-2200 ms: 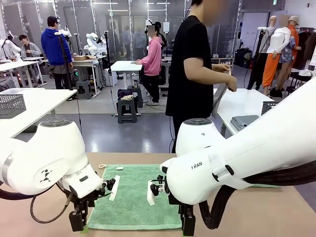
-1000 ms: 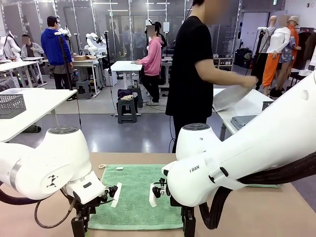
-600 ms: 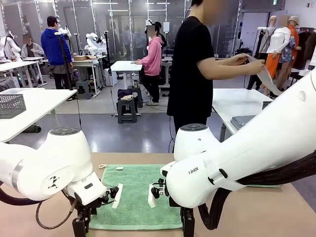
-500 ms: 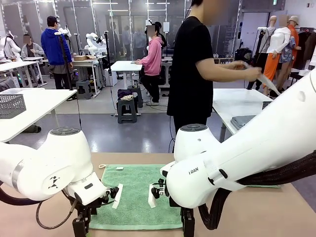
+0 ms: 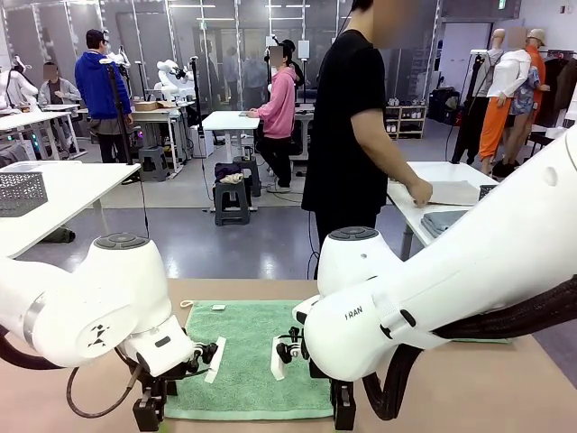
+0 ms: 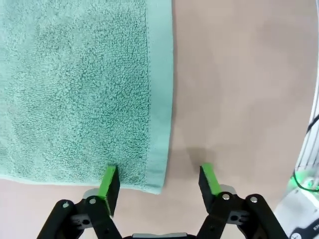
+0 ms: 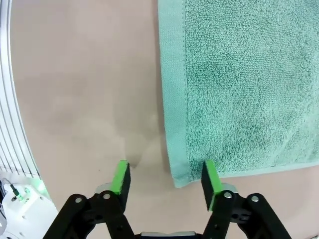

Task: Fold the towels and place them in the basket.
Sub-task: When a person lays out a Towel with hook on the table, fold it in half twice.

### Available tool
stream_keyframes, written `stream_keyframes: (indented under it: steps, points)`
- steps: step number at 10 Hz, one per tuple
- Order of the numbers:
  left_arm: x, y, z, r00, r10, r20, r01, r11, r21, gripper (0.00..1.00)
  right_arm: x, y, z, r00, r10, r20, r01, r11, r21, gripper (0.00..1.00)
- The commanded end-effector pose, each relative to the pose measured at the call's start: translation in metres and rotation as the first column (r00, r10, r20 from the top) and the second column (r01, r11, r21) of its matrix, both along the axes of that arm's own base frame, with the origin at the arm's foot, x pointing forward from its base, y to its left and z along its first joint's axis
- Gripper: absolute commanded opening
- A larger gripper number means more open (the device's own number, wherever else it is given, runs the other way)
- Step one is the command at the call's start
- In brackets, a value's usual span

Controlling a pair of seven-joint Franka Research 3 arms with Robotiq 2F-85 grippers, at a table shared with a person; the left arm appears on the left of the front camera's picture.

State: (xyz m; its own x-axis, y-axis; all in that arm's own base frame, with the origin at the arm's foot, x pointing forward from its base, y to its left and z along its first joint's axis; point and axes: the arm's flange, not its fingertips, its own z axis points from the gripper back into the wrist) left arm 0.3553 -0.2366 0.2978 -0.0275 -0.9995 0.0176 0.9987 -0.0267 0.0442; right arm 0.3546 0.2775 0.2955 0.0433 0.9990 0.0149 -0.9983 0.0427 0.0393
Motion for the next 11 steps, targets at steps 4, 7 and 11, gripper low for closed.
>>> stream_keyframes:
  steps: [4,7,11]
  points:
    - [0.0034,-0.0028,0.0023,0.996,0.006,0.084,-0.01,0.999,0.044,0.21,0.0049,0.0064,0.0017,0.998,-0.021,0.053,0.023,0.999,-0.029,0.18]
    - [0.0054,-0.0034,0.0031,0.996,0.003,0.093,-0.007,0.999,0.047,0.15,0.0072,0.0057,0.0019,0.998,-0.026,0.057,0.027,0.999,-0.028,0.16]
    - [0.0075,-0.0039,0.0034,0.996,0.0,0.088,-0.005,0.999,0.053,0.0,0.0083,0.0061,0.0018,0.998,-0.019,0.055,0.021,0.999,-0.025,0.0]
